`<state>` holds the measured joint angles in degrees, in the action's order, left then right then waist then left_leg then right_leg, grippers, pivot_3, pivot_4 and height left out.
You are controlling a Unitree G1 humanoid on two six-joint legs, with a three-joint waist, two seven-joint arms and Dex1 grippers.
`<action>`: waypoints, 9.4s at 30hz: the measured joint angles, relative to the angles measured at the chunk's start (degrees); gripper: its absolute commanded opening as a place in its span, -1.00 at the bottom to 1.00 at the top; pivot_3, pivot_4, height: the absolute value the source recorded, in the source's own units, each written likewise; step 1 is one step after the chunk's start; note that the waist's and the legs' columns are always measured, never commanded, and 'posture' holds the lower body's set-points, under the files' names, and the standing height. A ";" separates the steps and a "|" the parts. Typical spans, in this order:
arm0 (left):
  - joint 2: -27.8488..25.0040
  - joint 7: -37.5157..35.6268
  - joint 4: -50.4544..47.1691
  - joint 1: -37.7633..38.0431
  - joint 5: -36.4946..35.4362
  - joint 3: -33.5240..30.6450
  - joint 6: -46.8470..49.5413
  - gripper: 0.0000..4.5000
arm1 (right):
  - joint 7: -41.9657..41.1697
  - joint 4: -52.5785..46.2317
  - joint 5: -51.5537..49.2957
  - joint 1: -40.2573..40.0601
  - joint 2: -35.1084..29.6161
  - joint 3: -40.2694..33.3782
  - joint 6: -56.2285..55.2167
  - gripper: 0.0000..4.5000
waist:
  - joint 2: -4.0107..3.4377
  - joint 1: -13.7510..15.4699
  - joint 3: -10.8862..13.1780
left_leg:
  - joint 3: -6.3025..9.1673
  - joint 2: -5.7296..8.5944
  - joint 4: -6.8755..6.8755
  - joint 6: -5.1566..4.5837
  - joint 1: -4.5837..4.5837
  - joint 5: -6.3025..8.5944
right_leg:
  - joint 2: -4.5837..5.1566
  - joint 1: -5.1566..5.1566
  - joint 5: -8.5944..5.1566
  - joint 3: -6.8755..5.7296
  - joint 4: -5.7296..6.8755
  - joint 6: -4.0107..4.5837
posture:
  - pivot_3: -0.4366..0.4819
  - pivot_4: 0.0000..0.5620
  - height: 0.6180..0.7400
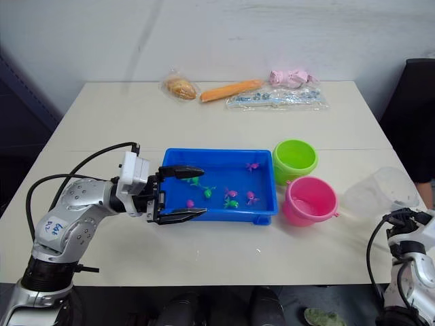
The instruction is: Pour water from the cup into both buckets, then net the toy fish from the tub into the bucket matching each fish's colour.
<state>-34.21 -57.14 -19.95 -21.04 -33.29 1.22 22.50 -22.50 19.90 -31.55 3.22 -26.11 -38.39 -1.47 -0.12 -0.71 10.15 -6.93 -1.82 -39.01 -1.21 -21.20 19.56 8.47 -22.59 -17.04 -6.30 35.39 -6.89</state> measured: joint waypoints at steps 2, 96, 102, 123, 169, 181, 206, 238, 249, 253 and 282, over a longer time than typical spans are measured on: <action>0.19 0.00 0.04 0.06 0.18 0.05 -0.17 1.00 | 0.08 -4.64 0.29 -2.19 -0.67 0.41 1.23 -0.96 | -0.02 0.03 0.01 | 0.00 0.00 0.00 0.00 0.00 0.00 | 0.00 0.00 0.00 0.00 -0.01 -0.01 | -0.05 -0.47 1.00; 5.22 -1.19 5.03 -0.91 4.37 2.21 -5.04 1.00 | 11.76 -24.10 56.76 -8.52 -23.72 11.22 -20.90 -0.96 | 0.01 0.61 0.22 | -0.02 0.02 0.01 0.01 -0.08 -0.03 | -0.06 0.03 0.07 -0.11 -0.30 -0.13 | -0.05 -0.47 1.00; 5.23 -1.14 5.03 -0.90 4.42 2.20 -5.04 1.00 | 10.59 -24.07 51.96 -8.16 -22.00 11.21 -19.09 -0.96 | 0.01 0.61 0.22 | -0.01 0.02 0.00 0.01 -0.08 -0.03 | -0.06 0.05 0.07 -0.12 -0.30 -0.13 | -0.05 -0.47 1.00; 4.76 0.18 5.05 -0.86 4.62 1.40 -5.46 1.00 | 4.02 -22.35 26.79 8.50 -18.91 11.12 8.65 -0.96 | 0.00 0.45 0.22 | -0.01 0.02 0.00 -0.02 -0.07 -0.03 | -0.06 0.04 0.08 -0.12 -0.28 -0.14 | -0.05 -0.47 1.00; 5.98 4.54 5.06 -1.20 4.39 -0.24 -4.91 1.00 | 13.91 2.44 59.93 30.21 -27.04 37.94 -13.86 -0.96 | -0.01 0.33 0.24 | -0.01 0.01 -0.03 0.01 -0.19 -0.07 | -0.06 0.03 0.10 -0.21 -0.21 -0.20 | -0.05 -0.47 1.00; 6.88 5.26 4.87 -1.20 3.59 -0.26 -3.73 1.00 | 18.21 2.42 64.79 31.38 -27.41 38.17 -17.27 -0.96 | -0.01 0.30 0.24 | 0.00 0.00 -0.03 0.01 -0.20 -0.07 | -0.07 0.03 0.11 -0.21 -0.21 -0.20 | -0.05 -0.47 1.00; 7.52 6.72 4.63 -1.19 2.89 -0.30 -3.23 1.00 | 27.77 3.53 71.87 29.47 -27.77 40.33 -20.86 -0.96 | -0.01 0.24 0.24 | 0.00 0.00 -0.03 0.03 -0.21 -0.08 | -0.08 0.03 0.11 -0.21 -0.20 -0.20 | -0.05 -0.47 1.00; 5.41 2.48 2.83 -3.40 -1.56 -1.10 0.83 1.00 | 5.45 -9.86 5.63 19.19 -15.50 6.39 20.83 -0.96 | 0.00 0.66 0.25 | 0.12 0.00 -0.06 -0.04 -0.26 -0.08 | -0.09 0.09 0.13 -0.29 -0.21 -0.24 | -0.05 -0.47 1.00; 6.76 1.12 1.81 -3.48 -2.81 1.42 3.04 1.00 | 8.82 -7.86 5.92 9.71 -7.45 2.21 20.18 -0.96 | -0.02 0.35 0.23 | -0.02 0.03 -0.04 -0.04 -0.17 -0.08 | -0.12 0.04 0.13 -0.14 -0.14 -0.24 | -0.05 -0.47 1.00; 6.90 1.08 1.81 -3.49 -2.81 1.71 3.07 1.00 | 10.50 -3.05 7.94 10.40 -4.83 2.58 16.10 -0.96 | -0.02 0.43 0.23 | -0.03 0.03 -0.05 -0.03 -0.16 -0.09 | -0.13 0.05 0.13 -0.11 -0.12 -0.24 | -0.05 -0.47 1.00; 4.57 0.66 0.28 -0.74 -3.45 -0.74 4.27 1.00 | 12.42 -22.14 6.03 -13.07 2.95 4.20 15.84 0.98 | -0.10 0.58 0.19 | -0.01 0.02 0.03 -0.03 -0.11 -0.05 | -0.07 0.05 0.12 -0.04 -0.36 -0.23 | -0.05 -0.47 1.00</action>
<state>-29.64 -56.48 -19.67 -21.78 -36.74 0.47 26.78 -10.08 -2.24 -25.53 -9.85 -23.17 -34.20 14.37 -0.23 -0.13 10.35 -6.94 -1.80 -38.98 -1.24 -21.31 19.51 8.40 -22.54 -16.92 -6.34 35.03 -7.11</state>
